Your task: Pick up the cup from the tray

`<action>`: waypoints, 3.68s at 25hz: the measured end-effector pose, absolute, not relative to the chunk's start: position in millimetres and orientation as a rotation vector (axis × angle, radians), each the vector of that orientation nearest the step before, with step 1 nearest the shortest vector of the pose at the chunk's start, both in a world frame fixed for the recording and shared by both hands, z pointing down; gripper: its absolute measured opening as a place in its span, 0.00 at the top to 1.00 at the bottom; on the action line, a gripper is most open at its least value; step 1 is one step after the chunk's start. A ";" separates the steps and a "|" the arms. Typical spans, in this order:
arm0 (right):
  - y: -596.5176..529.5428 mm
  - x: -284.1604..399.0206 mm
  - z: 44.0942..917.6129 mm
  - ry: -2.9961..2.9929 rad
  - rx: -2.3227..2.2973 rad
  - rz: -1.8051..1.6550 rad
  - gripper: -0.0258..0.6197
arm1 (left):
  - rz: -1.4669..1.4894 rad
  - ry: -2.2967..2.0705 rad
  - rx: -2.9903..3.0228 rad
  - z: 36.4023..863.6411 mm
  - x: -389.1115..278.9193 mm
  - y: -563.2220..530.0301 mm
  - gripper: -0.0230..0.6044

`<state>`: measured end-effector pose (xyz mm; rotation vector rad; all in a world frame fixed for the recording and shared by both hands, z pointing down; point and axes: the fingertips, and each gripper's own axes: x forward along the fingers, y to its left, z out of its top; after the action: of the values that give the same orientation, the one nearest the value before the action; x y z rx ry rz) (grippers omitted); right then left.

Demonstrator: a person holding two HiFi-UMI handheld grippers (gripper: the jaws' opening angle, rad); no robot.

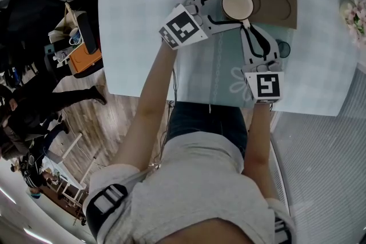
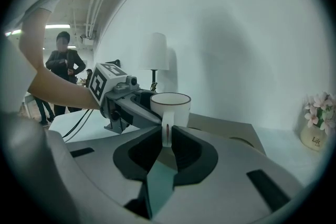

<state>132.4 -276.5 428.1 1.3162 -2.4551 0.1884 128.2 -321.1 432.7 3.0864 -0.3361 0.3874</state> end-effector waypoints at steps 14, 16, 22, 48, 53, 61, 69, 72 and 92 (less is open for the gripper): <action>-252.1 130.4 392.7 -2.534 1.364 0.112 0.88 | 0.329 -0.390 3.097 403.8 125.6 -293.8 0.37; -240.6 133.3 392.4 -2.527 1.365 0.109 0.88 | 0.332 -0.381 3.095 403.5 128.8 -282.3 0.37; -201.4 145.2 403.7 -2.474 1.384 0.132 0.88 | 0.356 -0.327 3.079 414.4 141.7 -243.5 0.37; -158.1 186.2 483.3 -2.265 1.473 0.234 0.88 | 0.552 -0.146 3.041 490.3 185.1 -202.0 0.37; -155.3 187.1 486.0 -2.255 1.500 0.260 0.88 | 0.533 -0.156 3.071 489.2 185.7 -199.6 0.37; -153.7 187.8 489.1 -2.239 1.507 0.274 0.88 | 0.530 -0.209 3.072 487.3 179.9 -198.8 0.37; -153.3 188.7 470.0 -2.270 1.571 0.284 0.88 | 0.433 -0.397 3.046 459.6 145.7 -204.2 0.37; -152.2 194.3 447.3 -2.316 1.641 0.289 0.88 | 0.378 -0.473 3.035 441.4 139.0 -205.5 0.37; -184.4 221.6 353.0 -2.321 1.958 0.209 0.95 | 0.245 -0.854 2.991 353.3 174.0 -208.7 0.95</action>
<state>221.6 -184.4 353.0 1.9580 -2.3211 0.2088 174.0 -208.7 353.3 2.9906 -0.8538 0.2448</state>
